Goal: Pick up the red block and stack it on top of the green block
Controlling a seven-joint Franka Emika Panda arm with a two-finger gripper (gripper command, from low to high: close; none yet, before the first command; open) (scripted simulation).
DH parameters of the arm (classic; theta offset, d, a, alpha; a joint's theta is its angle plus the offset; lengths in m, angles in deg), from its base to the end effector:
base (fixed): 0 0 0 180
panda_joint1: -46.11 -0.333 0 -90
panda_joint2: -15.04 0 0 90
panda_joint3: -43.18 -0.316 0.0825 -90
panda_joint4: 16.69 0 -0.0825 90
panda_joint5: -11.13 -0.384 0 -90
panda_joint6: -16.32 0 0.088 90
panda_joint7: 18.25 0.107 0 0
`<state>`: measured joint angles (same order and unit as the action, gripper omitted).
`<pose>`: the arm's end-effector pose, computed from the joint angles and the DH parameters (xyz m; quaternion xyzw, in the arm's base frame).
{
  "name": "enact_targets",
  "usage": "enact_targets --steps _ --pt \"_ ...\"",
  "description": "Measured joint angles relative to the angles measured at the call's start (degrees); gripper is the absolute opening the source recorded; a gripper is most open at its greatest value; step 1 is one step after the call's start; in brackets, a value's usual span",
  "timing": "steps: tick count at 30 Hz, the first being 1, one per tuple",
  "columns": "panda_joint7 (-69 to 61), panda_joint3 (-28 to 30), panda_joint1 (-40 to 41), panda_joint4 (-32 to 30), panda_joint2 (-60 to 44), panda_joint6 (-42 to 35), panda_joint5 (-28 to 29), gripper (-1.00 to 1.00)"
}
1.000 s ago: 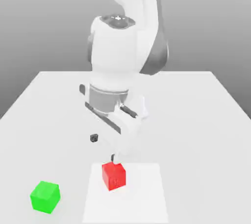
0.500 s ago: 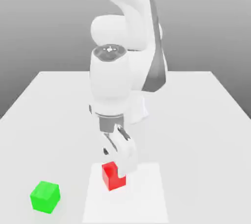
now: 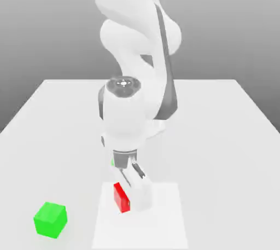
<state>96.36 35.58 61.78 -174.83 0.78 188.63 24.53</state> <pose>0.3760 -0.0315 0.1433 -0.5762 0.8173 -0.0009 0.0020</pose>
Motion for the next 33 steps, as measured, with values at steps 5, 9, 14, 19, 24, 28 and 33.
enact_targets --steps 5,9,14,19,24,28,33 --pt "-1.20 -1.83 1.35 0.05 1.60 -1.30 -1.77 -1.00" --pt "-4.21 -4.85 3.26 0.03 5.17 -4.18 -6.10 -1.00" --pt "-7.36 -6.58 3.89 -0.27 9.18 -7.46 -10.52 -1.00" --pt "-9.09 -7.44 4.16 -0.99 12.31 -10.06 -12.78 -1.00" --pt "-10.03 -7.57 3.96 -2.17 14.46 -11.82 -13.75 -1.00" --pt "-7.03 -4.83 1.28 0.49 14.34 -14.03 -15.66 -1.00" --pt "-0.44 1.68 1.14 5.54 12.95 -17.28 -16.98 -1.00"
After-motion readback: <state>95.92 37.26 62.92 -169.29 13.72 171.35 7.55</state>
